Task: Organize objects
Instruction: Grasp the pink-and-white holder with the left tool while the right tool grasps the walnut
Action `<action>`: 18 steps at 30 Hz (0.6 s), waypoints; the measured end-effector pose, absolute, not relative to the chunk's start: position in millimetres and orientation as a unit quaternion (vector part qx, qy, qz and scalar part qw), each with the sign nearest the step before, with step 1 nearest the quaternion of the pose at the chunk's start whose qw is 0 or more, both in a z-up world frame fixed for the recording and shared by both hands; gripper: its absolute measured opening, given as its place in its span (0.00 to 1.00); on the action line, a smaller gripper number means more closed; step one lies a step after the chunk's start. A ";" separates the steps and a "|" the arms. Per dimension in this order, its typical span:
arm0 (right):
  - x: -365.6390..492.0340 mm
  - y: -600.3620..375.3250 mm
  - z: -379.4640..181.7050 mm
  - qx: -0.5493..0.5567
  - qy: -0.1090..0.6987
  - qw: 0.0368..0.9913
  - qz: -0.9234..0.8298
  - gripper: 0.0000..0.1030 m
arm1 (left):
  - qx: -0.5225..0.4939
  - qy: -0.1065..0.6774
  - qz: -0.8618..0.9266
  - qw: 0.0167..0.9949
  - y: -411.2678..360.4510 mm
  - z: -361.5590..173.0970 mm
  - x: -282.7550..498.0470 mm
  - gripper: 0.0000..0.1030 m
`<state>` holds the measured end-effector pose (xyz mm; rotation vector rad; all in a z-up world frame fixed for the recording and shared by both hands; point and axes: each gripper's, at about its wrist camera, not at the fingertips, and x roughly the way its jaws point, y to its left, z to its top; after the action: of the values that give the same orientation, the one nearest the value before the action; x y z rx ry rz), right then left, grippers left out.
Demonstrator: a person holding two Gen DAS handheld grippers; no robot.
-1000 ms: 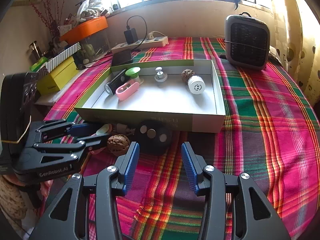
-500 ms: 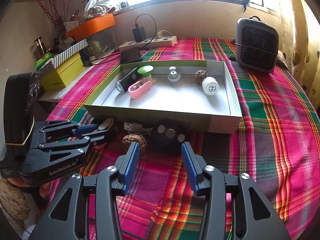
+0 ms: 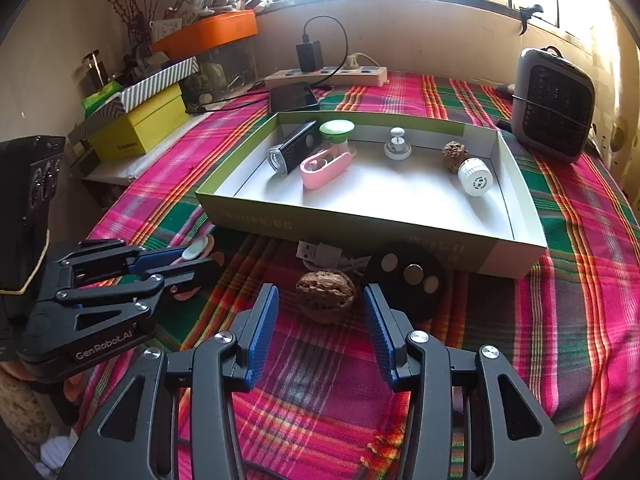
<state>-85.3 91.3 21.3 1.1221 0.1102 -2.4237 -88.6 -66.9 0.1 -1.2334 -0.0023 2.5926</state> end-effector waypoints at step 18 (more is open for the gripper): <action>-95.1 87.6 15.2 0.425 0.037 0.207 -0.880 0.44 | -0.425 -0.009 0.896 0.132 -67.5 -0.9 -90.8 0.16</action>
<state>-95.1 87.6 15.2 1.1827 0.1025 -2.4515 -90.8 -67.5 -0.9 -1.2326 -0.0268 2.5987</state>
